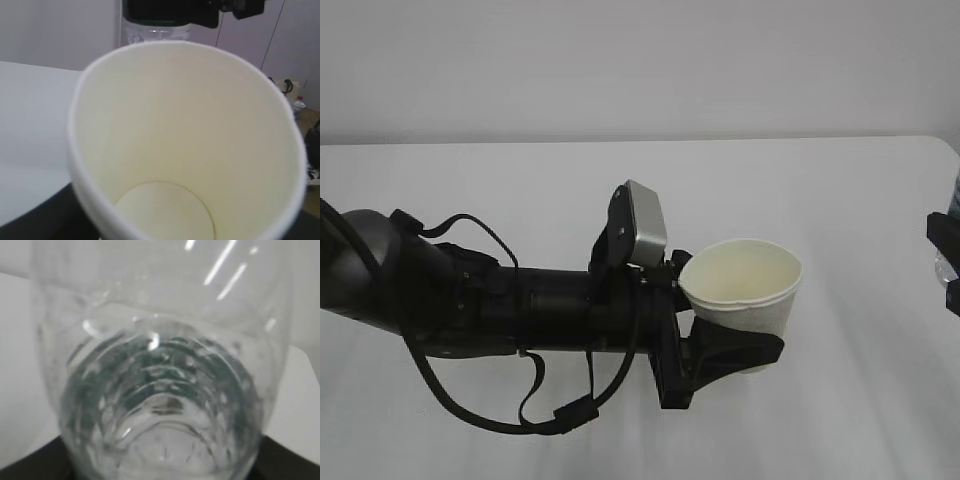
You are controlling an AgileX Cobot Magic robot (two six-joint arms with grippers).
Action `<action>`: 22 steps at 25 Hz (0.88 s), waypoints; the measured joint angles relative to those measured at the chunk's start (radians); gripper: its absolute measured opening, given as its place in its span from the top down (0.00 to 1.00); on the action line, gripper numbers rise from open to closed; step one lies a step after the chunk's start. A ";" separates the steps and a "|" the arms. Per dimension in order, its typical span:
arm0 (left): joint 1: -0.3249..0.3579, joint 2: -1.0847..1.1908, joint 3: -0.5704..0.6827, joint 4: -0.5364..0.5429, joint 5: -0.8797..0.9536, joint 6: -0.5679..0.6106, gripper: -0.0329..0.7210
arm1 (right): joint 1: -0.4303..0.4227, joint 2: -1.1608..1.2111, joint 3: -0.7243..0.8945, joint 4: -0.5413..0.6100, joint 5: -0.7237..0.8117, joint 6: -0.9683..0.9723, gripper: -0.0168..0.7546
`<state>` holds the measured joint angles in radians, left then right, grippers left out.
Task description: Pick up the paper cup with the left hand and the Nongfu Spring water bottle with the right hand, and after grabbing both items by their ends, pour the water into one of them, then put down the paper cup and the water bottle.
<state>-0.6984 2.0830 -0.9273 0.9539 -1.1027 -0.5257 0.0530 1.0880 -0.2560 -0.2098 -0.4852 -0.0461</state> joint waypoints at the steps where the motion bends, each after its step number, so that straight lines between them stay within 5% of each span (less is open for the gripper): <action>1: -0.008 0.000 0.000 0.000 0.004 0.000 0.32 | 0.000 -0.001 0.000 -0.004 0.002 0.000 0.43; 22: -0.045 0.000 -0.033 0.047 0.079 -0.063 0.32 | 0.000 -0.001 0.003 -0.100 0.053 -0.276 0.43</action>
<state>-0.7438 2.0830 -0.9600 1.0005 -1.0238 -0.5890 0.0530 1.0868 -0.2535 -0.3094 -0.4326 -0.3221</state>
